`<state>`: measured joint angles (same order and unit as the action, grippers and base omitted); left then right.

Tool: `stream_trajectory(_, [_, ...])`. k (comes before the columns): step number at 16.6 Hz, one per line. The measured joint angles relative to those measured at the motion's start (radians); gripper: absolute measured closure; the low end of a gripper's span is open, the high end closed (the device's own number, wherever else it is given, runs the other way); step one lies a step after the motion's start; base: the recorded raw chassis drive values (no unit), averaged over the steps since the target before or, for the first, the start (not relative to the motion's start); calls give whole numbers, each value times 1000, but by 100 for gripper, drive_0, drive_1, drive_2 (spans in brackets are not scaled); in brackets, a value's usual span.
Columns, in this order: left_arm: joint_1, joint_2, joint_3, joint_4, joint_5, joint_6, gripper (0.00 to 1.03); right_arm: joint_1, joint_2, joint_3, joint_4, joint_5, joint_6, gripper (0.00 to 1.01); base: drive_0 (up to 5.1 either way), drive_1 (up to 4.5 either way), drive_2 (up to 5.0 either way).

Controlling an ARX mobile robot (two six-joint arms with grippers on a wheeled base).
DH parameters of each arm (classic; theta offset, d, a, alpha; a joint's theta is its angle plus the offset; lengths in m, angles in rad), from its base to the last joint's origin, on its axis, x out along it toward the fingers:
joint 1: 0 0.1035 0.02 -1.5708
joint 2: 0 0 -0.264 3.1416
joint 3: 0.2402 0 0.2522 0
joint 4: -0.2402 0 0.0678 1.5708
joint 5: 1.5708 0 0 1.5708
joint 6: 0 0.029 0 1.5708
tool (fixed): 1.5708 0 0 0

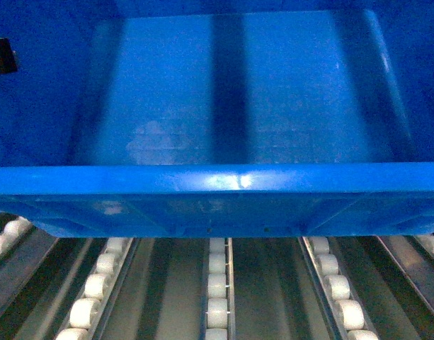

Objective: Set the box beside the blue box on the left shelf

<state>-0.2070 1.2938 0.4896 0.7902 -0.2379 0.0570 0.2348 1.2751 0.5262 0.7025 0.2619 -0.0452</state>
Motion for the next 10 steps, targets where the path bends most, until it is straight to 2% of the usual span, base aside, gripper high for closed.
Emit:
stream_trajectory(5, [0, 0, 0, 3, 0, 0, 84, 0, 0, 0, 1, 0, 0, 80, -9, 393, -410])
stream_trajectory(10, [0, 0, 0, 3, 0, 0, 84, 0, 0, 0, 1, 0, 0, 80, 0, 0, 0])
